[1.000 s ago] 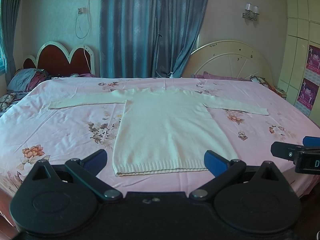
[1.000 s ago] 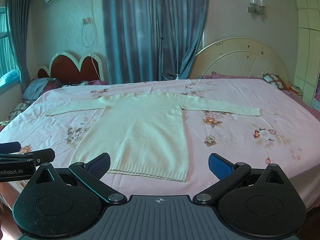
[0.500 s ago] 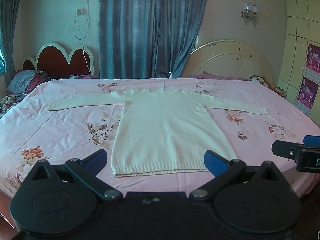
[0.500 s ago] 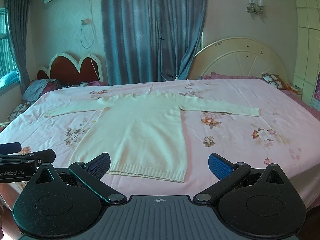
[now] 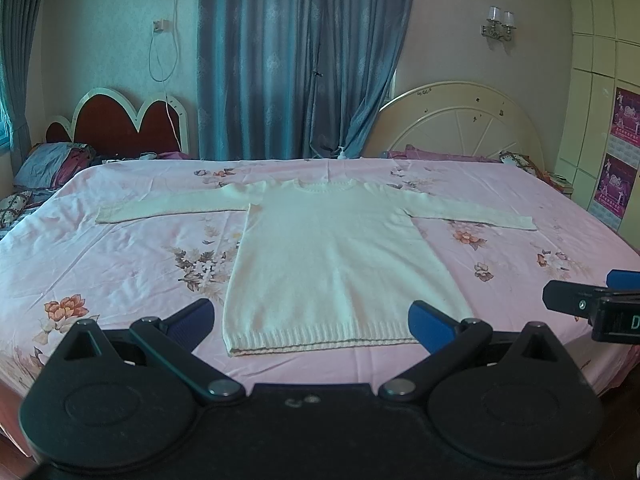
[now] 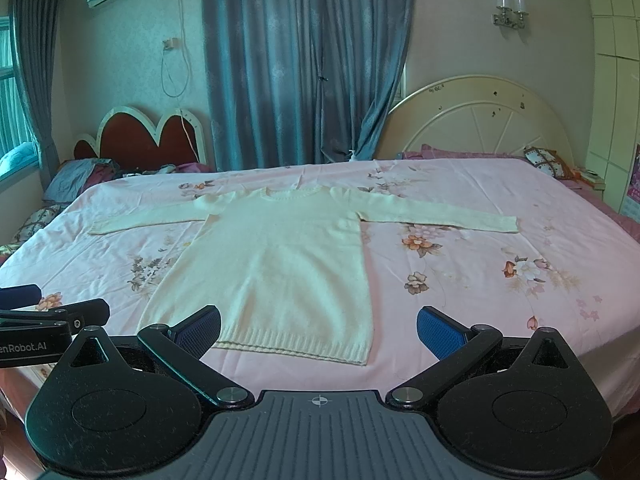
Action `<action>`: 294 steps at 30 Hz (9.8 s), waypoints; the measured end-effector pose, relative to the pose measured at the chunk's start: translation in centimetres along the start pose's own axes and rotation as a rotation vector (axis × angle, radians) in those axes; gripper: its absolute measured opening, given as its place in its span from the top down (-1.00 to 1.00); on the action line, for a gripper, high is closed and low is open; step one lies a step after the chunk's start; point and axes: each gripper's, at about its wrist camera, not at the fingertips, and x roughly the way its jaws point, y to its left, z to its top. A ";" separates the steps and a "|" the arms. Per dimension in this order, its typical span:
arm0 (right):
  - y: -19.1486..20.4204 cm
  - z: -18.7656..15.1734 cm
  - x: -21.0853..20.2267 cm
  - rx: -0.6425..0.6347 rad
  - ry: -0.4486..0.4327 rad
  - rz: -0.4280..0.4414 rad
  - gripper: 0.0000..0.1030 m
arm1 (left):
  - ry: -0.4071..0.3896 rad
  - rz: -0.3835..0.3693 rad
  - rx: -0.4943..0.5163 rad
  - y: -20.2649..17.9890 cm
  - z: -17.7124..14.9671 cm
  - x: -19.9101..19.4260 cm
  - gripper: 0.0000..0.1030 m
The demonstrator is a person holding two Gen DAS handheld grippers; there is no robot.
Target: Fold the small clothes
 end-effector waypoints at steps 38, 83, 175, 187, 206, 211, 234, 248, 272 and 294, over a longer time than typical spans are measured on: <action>-0.7 0.7 -0.1 0.000 -0.005 -0.004 -1.00 | -0.003 -0.001 0.008 -0.4 0.3 0.3 -1.00; -7.5 9.3 18.0 0.168 -0.027 -0.257 -1.00 | 0.069 -0.159 -0.021 2.5 8.9 20.9 -1.00; -1.0 12.2 50.9 0.004 0.277 0.153 0.57 | 0.287 -0.273 -0.302 13.4 14.4 47.0 0.12; -11.5 10.9 48.4 0.288 0.291 -0.009 0.58 | 0.375 -0.361 -0.304 6.3 14.5 55.7 0.93; -12.2 11.0 48.4 0.305 0.263 -0.037 0.58 | 0.244 -0.201 -0.245 13.4 15.9 52.2 0.93; -12.9 11.4 48.6 0.280 0.268 -0.096 0.58 | 0.258 -0.198 -0.239 13.7 15.5 52.8 0.93; -12.1 14.1 50.1 0.185 0.178 -0.002 0.94 | 0.163 -0.151 -0.163 12.6 16.1 52.3 0.60; -14.9 17.6 56.8 0.235 0.133 -0.058 0.47 | 0.145 -0.015 -0.077 11.9 16.9 55.5 -0.20; -14.9 17.9 59.1 0.118 0.155 -0.040 0.65 | 0.073 0.015 -0.185 13.2 17.5 54.6 0.40; -12.9 14.9 57.4 -0.026 0.319 -0.063 0.73 | 0.200 -0.107 0.023 9.9 15.6 55.4 0.24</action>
